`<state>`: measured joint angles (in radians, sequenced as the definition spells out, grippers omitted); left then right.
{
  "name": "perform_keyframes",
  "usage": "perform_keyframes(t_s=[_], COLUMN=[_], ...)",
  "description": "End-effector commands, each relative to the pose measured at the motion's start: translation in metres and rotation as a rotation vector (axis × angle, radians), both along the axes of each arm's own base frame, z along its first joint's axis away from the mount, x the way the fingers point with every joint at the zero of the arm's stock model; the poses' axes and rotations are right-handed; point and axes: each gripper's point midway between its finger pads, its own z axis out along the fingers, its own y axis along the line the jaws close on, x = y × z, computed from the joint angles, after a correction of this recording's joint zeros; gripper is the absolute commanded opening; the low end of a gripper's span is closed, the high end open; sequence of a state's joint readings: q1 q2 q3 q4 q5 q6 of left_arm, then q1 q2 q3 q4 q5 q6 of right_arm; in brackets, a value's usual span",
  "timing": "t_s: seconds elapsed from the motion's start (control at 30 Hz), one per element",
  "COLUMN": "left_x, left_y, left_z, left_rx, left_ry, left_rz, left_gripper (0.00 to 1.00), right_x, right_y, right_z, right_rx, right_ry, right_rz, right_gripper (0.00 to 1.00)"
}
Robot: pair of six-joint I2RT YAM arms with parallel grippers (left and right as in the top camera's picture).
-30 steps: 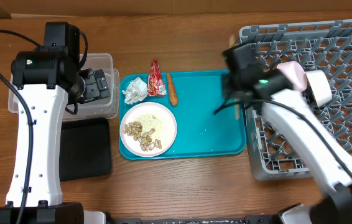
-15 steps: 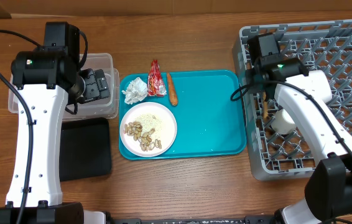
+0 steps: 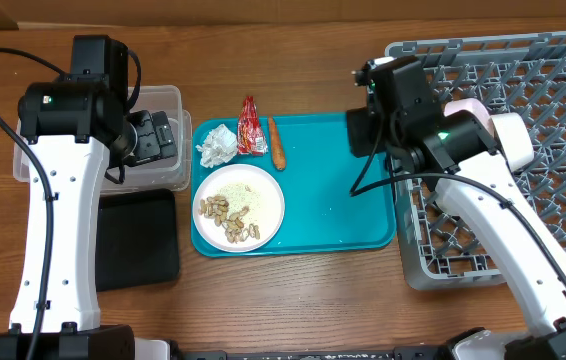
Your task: Sort waste into correct bins and load items into the dishwasher
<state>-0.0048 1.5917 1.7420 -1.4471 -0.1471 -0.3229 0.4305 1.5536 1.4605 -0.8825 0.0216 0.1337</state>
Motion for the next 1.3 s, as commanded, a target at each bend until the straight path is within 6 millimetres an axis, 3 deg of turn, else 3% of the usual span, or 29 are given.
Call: perform_keyframes(t_s=[0.0, 0.1, 0.27, 0.33, 0.37, 0.5, 0.57, 0.6, 0.63, 0.73, 0.83, 0.97, 1.2, 1.27], left_x=[0.003, 0.003, 0.003, 0.004, 0.004, 0.014, 0.026, 0.032, 0.037, 0.041, 0.041, 0.041, 0.041, 0.041], left_y=[0.001, 0.001, 0.001, -0.008, -0.027, -0.056, -0.07, -0.071, -0.07, -0.069, -0.069, -0.069, -0.069, -0.069], left_z=[0.003, 0.003, 0.003, 0.002, 0.001, 0.007, 0.015, 0.017, 0.019, 0.021, 0.021, 0.021, 0.021, 0.021], left_rx=[0.006, 0.006, 0.006, -0.056, -0.167, -0.331, -0.409, -0.414, -0.406, -0.401, -0.4, -0.4, -0.4, -0.4], left_ry=[-0.011, -0.011, -0.011, -0.019, -0.015, -0.055, -0.109, -0.134, -0.156, -0.175, -0.175, -0.174, -0.175, -0.175], left_rz=[0.015, 0.015, 0.015, 0.031, 0.016, -0.031, -0.069, -0.075, -0.078, -0.08, -0.08, -0.079, -0.08, -0.079], left_gripper=[1.0, 1.0, 1.0, 1.0, 1.0, 1.0, 1.0, 1.0, 1.0, 1.0, 1.0, 1.0, 1.0, 1.0], right_x=[0.0, 0.002, 0.002, -0.006, -0.015, -0.039, -0.053, -0.058, -0.064, -0.079, -0.087, -0.093, -0.088, -0.098], right_y=[0.028, 0.018, 0.0, -0.008, -0.015, -0.046, -0.06, -0.065, -0.068, -0.073, -0.076, -0.077, -0.076, -0.079], right_z=[-0.002, -0.005, 0.023, 0.051, 0.076, 0.13, 0.149, 0.156, 0.163, 0.176, 0.177, 0.164, 0.151, 0.132], right_rx=[0.109, 0.076, 0.147, 0.18, 0.2, 0.204, 0.212, 0.216, 0.224, 0.239, 0.238, 0.217, 0.197, 0.164], right_ry=[0.042, 0.042, 0.0, -0.066, -0.129, -0.293, -0.349, -0.368, -0.387, -0.425, -0.423, -0.37, -0.322, -0.238], right_rz=[0.032, -0.001, -0.069, -0.068, -0.069, -0.108, -0.133, -0.14, -0.144, -0.143, -0.143, -0.145, -0.147, -0.154], right_gripper=[0.5, 0.51, 0.51, 0.51, 0.52, 0.56, 0.7, 0.81, 1.0, 1.0, 1.0, 1.0, 1.0, 1.0])
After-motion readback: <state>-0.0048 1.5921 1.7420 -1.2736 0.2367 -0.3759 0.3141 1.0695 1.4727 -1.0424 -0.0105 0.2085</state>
